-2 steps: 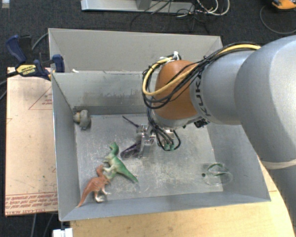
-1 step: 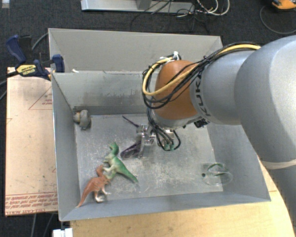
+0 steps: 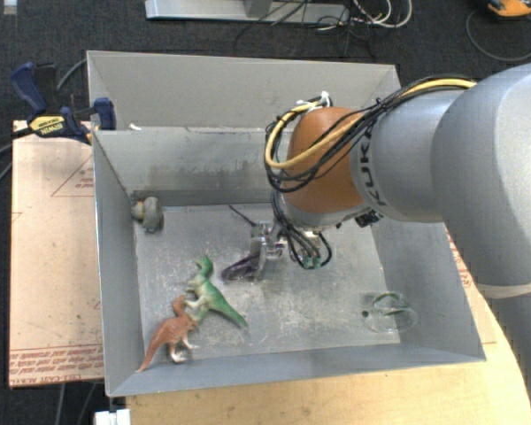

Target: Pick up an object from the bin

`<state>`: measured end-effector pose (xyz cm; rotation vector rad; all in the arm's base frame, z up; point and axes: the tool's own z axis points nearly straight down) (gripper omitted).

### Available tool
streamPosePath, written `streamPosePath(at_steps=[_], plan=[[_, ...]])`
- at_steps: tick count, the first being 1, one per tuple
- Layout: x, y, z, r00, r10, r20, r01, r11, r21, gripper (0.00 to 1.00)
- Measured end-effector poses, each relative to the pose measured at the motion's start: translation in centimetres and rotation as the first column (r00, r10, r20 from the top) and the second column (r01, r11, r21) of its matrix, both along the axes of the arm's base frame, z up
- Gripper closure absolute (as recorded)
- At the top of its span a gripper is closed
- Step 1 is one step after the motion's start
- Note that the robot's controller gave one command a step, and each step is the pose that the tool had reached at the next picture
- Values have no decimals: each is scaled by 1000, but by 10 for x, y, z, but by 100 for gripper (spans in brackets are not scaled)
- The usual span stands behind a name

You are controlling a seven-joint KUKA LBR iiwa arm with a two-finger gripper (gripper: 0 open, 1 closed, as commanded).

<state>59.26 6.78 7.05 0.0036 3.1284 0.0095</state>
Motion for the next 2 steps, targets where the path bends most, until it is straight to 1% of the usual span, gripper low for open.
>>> streamPosePath(at_steps=[1, 2], plan=[[-6, -16, 0, 1000, -21, 1, 21, 1000, 0, 100], [-14, -19, 0, 1000, -2, 4, 2, 1000, 1, 100]])
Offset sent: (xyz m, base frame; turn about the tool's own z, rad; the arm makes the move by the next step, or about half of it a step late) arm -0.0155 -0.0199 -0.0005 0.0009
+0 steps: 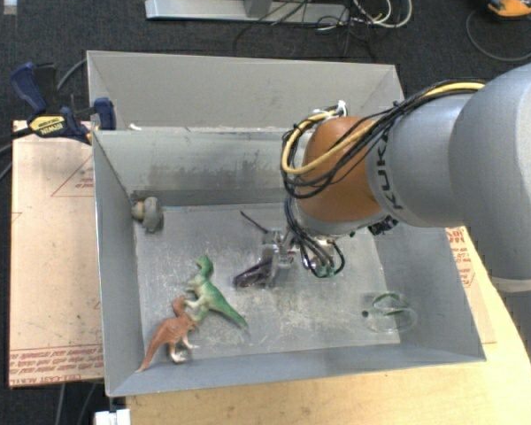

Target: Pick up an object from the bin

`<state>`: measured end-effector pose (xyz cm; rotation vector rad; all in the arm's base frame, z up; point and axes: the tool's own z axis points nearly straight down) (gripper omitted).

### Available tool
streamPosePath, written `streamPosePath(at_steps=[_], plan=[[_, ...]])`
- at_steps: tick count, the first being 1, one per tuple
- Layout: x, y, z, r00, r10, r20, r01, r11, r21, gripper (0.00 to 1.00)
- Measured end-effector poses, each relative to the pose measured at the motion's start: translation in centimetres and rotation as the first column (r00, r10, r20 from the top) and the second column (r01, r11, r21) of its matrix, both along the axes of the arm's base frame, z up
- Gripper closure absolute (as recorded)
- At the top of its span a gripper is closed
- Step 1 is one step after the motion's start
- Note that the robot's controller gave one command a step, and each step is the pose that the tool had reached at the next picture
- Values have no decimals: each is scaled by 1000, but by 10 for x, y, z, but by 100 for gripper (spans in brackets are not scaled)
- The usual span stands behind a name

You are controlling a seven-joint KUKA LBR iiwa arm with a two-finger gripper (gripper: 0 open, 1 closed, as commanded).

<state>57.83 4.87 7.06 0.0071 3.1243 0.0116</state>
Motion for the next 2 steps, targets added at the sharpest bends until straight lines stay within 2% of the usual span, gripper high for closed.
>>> streamPosePath(at_steps=[1, 2], plan=[[0, -8, 21, 1000, 17, 1, -17, 1000, -1, 100], [16, 8, 0, 999, 32, 3, -32, 999, 0, 100]])
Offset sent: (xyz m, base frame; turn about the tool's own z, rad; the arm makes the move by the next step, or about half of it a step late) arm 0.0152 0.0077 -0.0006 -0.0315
